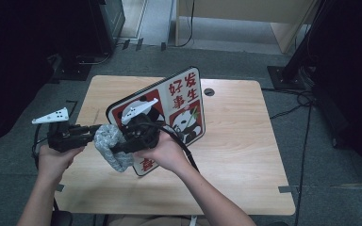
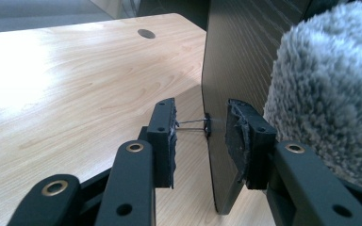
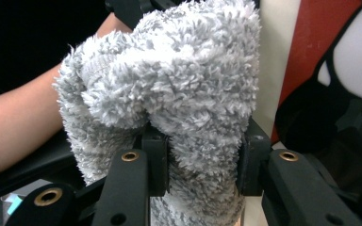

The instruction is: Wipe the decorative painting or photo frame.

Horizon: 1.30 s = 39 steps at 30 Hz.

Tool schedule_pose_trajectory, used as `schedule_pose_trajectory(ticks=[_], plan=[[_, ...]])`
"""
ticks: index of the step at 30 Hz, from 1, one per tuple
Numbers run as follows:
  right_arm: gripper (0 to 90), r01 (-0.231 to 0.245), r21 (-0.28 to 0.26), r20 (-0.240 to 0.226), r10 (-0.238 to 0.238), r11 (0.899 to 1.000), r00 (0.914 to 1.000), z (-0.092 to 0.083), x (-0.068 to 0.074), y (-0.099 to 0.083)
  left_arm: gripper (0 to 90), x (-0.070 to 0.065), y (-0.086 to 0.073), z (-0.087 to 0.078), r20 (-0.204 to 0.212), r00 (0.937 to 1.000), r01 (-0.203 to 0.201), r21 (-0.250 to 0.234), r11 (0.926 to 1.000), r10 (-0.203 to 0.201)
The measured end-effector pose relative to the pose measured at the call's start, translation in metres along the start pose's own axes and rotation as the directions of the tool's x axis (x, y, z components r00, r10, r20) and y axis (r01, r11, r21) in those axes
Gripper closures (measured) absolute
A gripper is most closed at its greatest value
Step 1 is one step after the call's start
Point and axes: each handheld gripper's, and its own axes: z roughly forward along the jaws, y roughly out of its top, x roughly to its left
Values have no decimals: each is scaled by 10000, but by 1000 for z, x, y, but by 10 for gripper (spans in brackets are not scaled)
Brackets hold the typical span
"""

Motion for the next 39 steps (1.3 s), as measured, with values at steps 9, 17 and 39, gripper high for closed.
schedule_pose_trajectory(ticks=[9,17,39], plan=[[646,57,162,27,-58,9999,10000,3,-3,-8,635,0,0,0,-7,10000,-30,18,10000,30],[646,81,246,65,-82,9997,9999,7,-5,-18,623,-3,1,1,-28,10000,-68,13,10000,68],[646,-18,414,91,14,9991,10000,17,-14,-47,619,-8,5,1,157,9997,-165,172,9997,163]])
